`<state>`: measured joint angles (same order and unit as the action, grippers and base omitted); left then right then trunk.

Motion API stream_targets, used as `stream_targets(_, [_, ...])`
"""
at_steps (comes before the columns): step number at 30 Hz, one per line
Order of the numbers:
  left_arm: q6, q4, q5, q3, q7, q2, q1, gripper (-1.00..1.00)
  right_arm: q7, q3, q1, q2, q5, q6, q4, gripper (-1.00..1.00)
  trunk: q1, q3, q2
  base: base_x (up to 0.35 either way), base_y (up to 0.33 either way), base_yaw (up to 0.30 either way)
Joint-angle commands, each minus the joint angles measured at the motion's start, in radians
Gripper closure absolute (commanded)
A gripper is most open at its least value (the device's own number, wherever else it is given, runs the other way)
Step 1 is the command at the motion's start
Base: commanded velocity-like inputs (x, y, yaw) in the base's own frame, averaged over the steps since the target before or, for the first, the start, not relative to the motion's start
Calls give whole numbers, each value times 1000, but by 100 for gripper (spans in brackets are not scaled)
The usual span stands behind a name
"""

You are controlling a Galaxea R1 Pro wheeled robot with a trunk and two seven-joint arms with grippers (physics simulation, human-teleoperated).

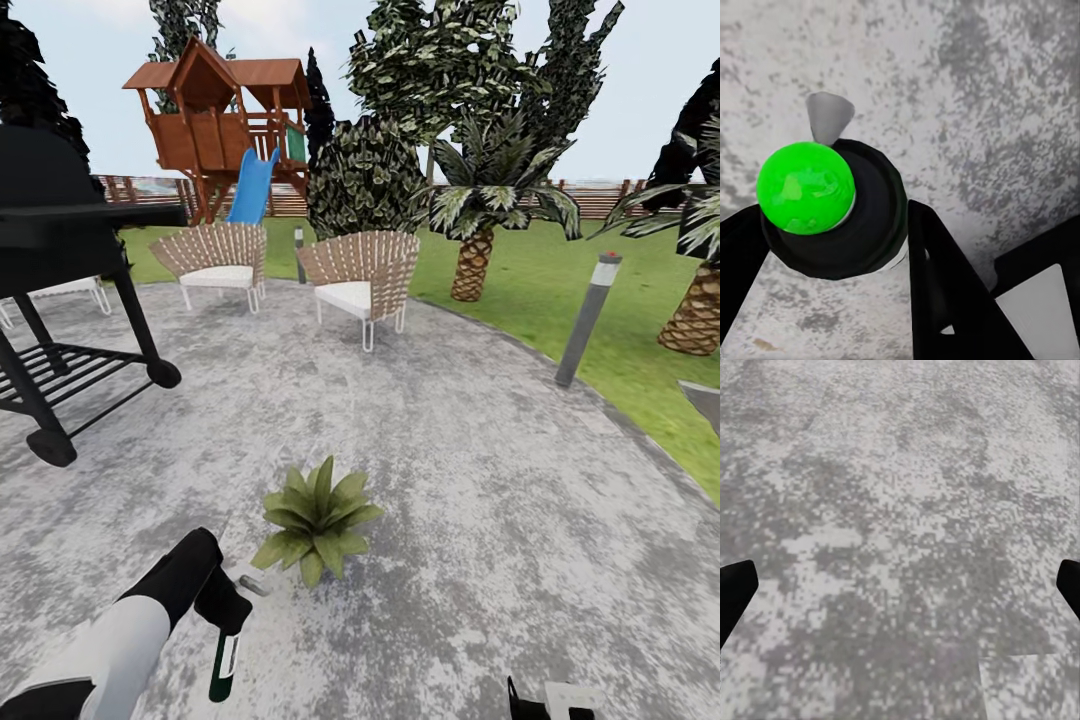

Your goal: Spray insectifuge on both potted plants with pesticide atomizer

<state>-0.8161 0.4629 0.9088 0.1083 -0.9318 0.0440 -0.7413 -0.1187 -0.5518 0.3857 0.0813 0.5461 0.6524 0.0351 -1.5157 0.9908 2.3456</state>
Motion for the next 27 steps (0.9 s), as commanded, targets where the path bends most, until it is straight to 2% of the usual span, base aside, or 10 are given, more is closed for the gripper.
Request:
stream_targets(1, [-4,1,10,7,-8,0,0,100,-7,-4,1,0,11,3,-2,-100,0,1,0,45,0,0])
stream_targets(4, [-5,3,11,6,-9,4,2,100,-6,-2,1,1,12,3,-3,-100,0,1,0,14,0,0])
stream_targets(5, [-3,3,12,6,-10,18,5,100,-5,-2,1,1,12,3,-3,-100,0,1,0,4,0,0])
stream_targets(8, [4,3,4,9,-15,103,6,100,-4,-2,1,1,12,3,-3,-100,0,1,0,1,0,0])
stream_targets(10, [7,4,3,9,-31,123,5,100,-4,-2,1,2,13,3,-3,-100,0,1,0,0,0,0])
stream_targets(15, [11,8,9,-12,-127,118,-10,100,-4,-2,1,2,14,3,-2,-100,0,1,0,0,0,0])
stream_targets(16, [11,8,9,-39,-148,121,-16,100,-4,-2,1,2,14,3,-1,-100,0,1,0,0,0,0])
stream_targets(17, [19,3,13,-109,-191,133,-14,100,-4,-2,1,2,15,3,-1,-100,0,1,0,0,0,0])
stream_targets(20, [96,-10,11,-121,-203,176,-9,100,-4,-2,1,2,15,3,-1,-100,0,1,0,0,0,0])
stream_targets(27, [90,30,13,-120,-299,169,-55,100,-4,-2,1,1,15,3,-1,-100,0,1,0,0,0,0])
